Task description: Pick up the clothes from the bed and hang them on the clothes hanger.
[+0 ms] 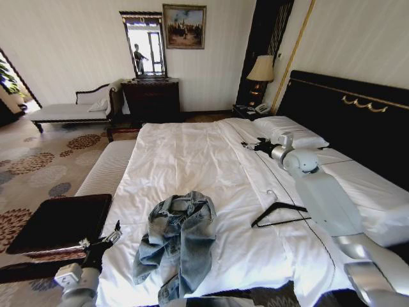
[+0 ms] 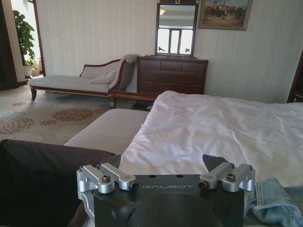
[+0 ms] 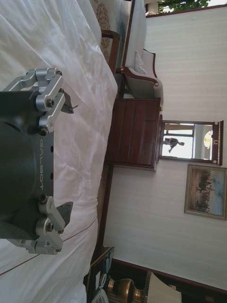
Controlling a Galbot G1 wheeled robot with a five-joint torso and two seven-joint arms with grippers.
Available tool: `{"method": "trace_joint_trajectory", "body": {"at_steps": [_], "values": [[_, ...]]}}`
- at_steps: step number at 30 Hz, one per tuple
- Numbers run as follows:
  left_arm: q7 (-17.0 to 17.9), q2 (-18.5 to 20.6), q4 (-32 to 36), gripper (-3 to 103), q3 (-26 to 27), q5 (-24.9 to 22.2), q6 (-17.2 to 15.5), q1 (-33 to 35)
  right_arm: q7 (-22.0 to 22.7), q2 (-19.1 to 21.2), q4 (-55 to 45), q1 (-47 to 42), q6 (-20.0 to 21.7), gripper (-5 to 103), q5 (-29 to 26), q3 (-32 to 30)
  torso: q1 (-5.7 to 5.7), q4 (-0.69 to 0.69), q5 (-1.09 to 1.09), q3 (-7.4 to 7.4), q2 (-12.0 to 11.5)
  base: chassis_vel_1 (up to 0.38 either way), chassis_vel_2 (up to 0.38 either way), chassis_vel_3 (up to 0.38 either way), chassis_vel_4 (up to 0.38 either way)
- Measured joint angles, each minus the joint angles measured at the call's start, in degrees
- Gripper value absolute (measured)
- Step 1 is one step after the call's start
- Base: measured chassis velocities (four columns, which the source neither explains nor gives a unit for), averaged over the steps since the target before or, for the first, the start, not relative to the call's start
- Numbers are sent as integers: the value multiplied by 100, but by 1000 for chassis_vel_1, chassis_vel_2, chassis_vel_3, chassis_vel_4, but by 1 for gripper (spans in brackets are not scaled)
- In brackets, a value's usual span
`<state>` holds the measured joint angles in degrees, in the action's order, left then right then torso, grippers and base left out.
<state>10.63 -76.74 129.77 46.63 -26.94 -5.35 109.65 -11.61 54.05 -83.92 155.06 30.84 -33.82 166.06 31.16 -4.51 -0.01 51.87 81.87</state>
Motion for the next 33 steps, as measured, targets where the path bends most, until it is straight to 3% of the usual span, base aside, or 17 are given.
{"method": "trace_joint_trajectory", "body": {"at_steps": [3, 8, 12, 14, 16, 20, 29, 33], "values": [[1, -13, -19, 96, -16, 26, 0, 1, 15, 308, 71, 44, -35, 100, 186, 1, -1, 3, 1, 0, 0, 0, 0, 0, 0], [2, -53, 5, 96, -2, 37, 2, 25, 84, 177, -298, -212, 119, 100, -132, 2, 0, 7, 0, 0, 0, 0, 0, 0, 0], [-42, -89, -49, 96, 59, -13, 85, 80, 162, -1084, -1847, -1473, 313, 100, -1391, -13, -1, -2, 3, -1, 0, 0, 0, 0, 0], [-54, -89, -77, 96, 61, -22, 101, 84, 166, -1294, -2031, -1677, 285, 100, -1502, -18, -2, -3, 3, -2, 0, 0, 0, 0, 0], [-86, -79, -208, 96, 54, -59, 146, 71, 204, -1998, -2713, -2455, 79, 100, -1760, -42, -5, -4, 0, -3, 3, 0, 0, 0, 0], [-91, -92, -292, 96, -32, -63, 151, 8, 250, -2298, -3312, -3159, -43, 100, -1779, -49, -5, 1, -1, -3, 3, 0, 0, 0, 0], [-98, -208, -333, 96, -154, 23, 178, -34, 381, -1752, -3577, -3834, 138, 100, -1372, -42, -1, 1, 1, -1, 1, 0, 0, 0, 0], [-121, -212, -365, 96, -129, 0, 214, 14, 413, -1188, -3339, -3694, 364, 100, -1325, -26, -2, 1, 1, -1, 1, 0, 0, 0, 0]]}}
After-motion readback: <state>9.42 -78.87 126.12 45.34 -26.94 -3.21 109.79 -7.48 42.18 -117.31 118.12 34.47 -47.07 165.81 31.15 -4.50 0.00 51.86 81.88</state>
